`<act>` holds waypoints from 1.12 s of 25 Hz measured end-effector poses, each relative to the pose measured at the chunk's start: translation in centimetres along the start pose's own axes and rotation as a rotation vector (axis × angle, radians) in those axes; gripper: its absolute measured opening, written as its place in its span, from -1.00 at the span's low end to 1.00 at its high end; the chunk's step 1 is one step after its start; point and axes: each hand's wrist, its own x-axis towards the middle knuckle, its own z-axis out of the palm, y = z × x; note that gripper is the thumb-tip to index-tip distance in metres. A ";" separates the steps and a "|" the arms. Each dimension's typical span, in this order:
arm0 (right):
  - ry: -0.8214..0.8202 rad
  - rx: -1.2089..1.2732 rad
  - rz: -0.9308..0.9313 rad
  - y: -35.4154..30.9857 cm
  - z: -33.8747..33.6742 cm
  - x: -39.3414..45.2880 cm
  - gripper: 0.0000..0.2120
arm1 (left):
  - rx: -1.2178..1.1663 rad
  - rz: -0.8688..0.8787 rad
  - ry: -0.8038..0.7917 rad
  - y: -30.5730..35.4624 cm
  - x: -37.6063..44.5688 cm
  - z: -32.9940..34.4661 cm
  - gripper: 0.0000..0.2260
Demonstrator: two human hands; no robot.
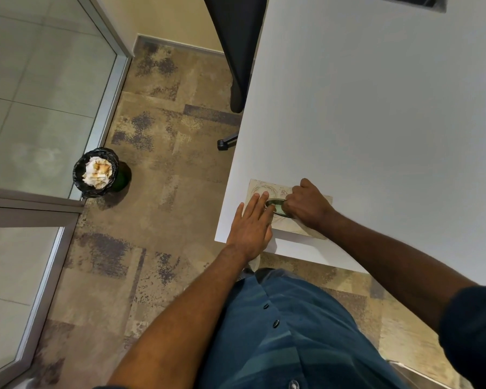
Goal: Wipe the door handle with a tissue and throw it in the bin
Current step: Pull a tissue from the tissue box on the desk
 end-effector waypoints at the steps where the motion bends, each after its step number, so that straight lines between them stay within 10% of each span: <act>1: 0.008 0.006 -0.006 0.1 0.1 0.1 -0.82 | 0.000 -0.001 -0.002 0.0 0.0 0.0 -0.47; 8: 0.317 0.323 -0.050 1.1 2.3 -2.0 -0.91 | 0.017 -0.006 -0.002 0.0 0.0 0.0 -0.47; 28: 0.549 1.776 0.954 -0.4 1.1 -4.3 -0.84 | 0.028 -0.030 0.000 0.6 -0.1 -0.2 -0.48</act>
